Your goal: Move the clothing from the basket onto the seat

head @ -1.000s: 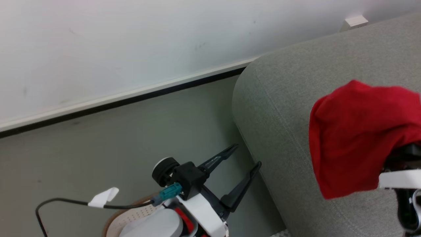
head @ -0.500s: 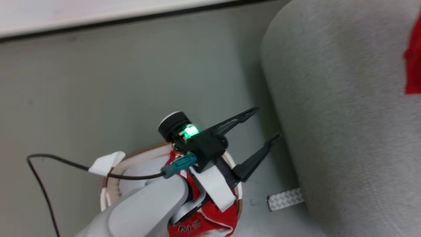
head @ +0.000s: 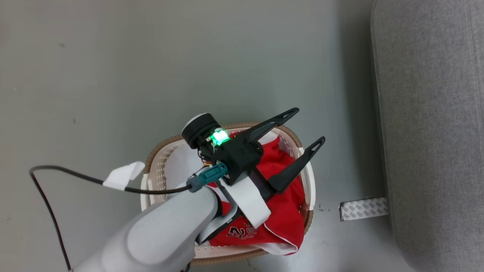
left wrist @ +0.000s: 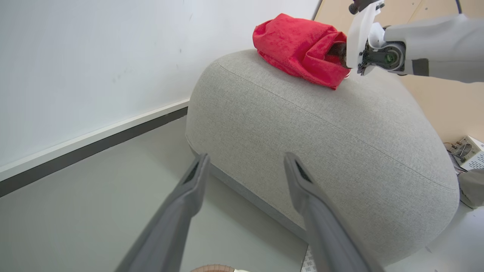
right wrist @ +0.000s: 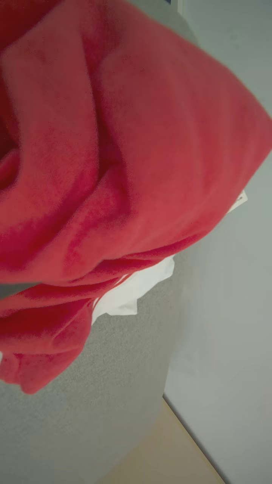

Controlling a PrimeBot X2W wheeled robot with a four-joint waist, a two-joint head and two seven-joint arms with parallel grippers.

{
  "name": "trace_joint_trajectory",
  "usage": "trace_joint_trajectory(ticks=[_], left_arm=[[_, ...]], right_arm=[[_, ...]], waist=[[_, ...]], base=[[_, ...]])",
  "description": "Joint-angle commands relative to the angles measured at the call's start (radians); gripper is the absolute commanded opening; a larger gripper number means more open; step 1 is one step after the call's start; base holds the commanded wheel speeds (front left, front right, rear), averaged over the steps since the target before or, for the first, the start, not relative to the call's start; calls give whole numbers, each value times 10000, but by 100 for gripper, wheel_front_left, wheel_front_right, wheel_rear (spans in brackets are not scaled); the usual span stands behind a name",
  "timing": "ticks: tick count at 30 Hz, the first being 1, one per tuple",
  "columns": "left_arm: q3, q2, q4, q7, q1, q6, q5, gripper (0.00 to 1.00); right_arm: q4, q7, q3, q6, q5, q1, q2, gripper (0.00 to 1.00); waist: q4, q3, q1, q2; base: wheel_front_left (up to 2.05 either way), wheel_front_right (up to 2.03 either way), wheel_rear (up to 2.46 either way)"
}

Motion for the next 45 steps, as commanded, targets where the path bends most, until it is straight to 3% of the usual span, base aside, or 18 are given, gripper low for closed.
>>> trace_joint_trajectory(ticks=[1,2,3,4,11,16,20,23,31,39,45], left_arm=[[26,-46,96,-66,111,-13,-84,100],[31,-64,162,-104,177,13,-129,100],[33,-69,230,-139,224,38,-180,100],[47,-75,278,-162,258,76,-183,100],[167,-5,645,-386,983,307,-613,100],[336,30,784,-539,1666,548,-910,100],[649,159,781,-631,2246,829,-1228,100],[1081,352,717,-695,2761,1120,-1478,100],[2639,1045,463,-773,4424,2036,-2078,100],[4393,1486,-430,-764,6283,2701,-1827,100],[5599,1385,-970,-764,7415,3031,-1472,100]], right_arm=[[301,59,66,-25,-49,20,-88,32],[533,103,168,-25,-89,61,-119,42],[725,91,271,-25,-92,93,-162,82],[885,72,386,-25,-66,108,-190,100],[1374,341,2654,-25,588,596,-170,100],[753,5,4132,-25,1450,1181,-613,100],[-147,-517,4480,-25,2163,1849,-937,100],[-1048,-770,4444,-25,2608,2464,-839,100],[-3319,-825,4274,-25,2782,4411,554,100],[-5617,-1039,3619,-25,3068,7066,2345,100],[-6671,-1405,3212,-25,3022,8560,3246,100]], waist=[[27,-217,-3,0],[17,-362,-3,0],[-3,-505,-3,0],[-26,-656,-3,0],[-317,-2271,-3,0],[-379,-3562,-3,0],[-150,-4616,-3,0],[135,-5332,-3,0],[882,-6888,-3,0],[1375,-7309,-3,0],[1411,-7341,-3,0]], base=[[0,0,0],[0,0,0],[0,0,0],[0,0,0],[0,0,0],[0,0,0],[0,0,0],[0,0,0],[0,0,0],[0,0,0],[0,0,0]])
